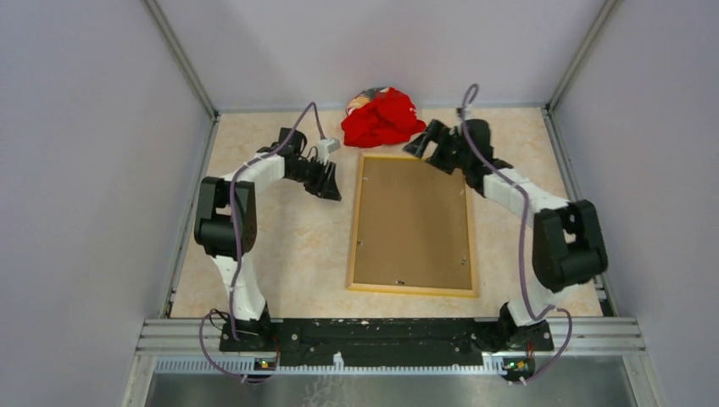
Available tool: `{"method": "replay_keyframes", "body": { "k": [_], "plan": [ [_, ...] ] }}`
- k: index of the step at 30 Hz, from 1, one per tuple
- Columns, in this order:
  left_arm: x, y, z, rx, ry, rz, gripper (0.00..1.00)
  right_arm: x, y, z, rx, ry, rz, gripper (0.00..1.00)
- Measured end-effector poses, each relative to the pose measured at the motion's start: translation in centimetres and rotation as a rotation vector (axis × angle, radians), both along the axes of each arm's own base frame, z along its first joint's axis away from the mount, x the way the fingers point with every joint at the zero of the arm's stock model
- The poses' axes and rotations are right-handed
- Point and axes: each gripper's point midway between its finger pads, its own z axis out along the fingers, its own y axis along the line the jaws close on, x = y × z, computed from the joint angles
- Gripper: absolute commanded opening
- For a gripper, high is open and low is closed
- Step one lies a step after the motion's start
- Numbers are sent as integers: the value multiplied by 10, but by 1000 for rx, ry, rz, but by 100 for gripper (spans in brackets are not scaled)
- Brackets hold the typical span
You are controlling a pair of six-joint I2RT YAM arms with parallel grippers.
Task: Put the photo into the frame
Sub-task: Install the photo frame at the center of the board, then adjust the photo frame at the center of the board.
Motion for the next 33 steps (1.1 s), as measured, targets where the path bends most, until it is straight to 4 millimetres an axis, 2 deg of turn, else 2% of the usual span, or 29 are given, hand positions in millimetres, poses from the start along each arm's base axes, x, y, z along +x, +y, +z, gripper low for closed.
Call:
{"method": "replay_keyframes", "body": {
  "k": [3, 4, 6, 8, 9, 13, 17, 20, 22, 23, 28, 33],
  "plan": [
    [-24, 5, -6, 66, -22, -35, 46, 8, -72, 24, -57, -46, -183, 99],
    [-37, 6, -14, 104, -24, -55, 45, 10, -101, 25, -85, -45, -263, 99],
    [-57, 3, -27, 172, -31, -100, 45, 11, -140, 17, -127, -26, -367, 99],
    [-76, -4, -40, 231, -43, -154, 45, 6, -175, -8, -166, 34, -460, 99],
    [-81, -7, -40, 251, -69, -179, 45, 1, -190, -24, -184, 79, -497, 99],
    [-95, -13, -42, 333, -148, -241, 45, -10, -223, -73, -218, 224, -574, 99],
    [-101, -12, -43, 374, -198, -278, 45, -4, -221, -112, -219, 328, -560, 99],
    [-114, -20, -44, 395, -232, -340, 45, 27, -214, -102, -174, 283, -537, 99],
    [-125, -30, -45, 406, -250, -395, 45, 39, -205, -108, -162, 290, -512, 99],
    [-129, -35, -45, 411, -258, -420, 45, 45, -200, -104, -158, 279, -498, 99],
    [-157, -58, -46, 415, -271, -535, 44, 63, -158, -104, -181, 253, -405, 98],
    [-176, -62, -47, 414, -226, -587, 45, 70, -106, -103, -211, 212, -291, 98]
  ]
}}
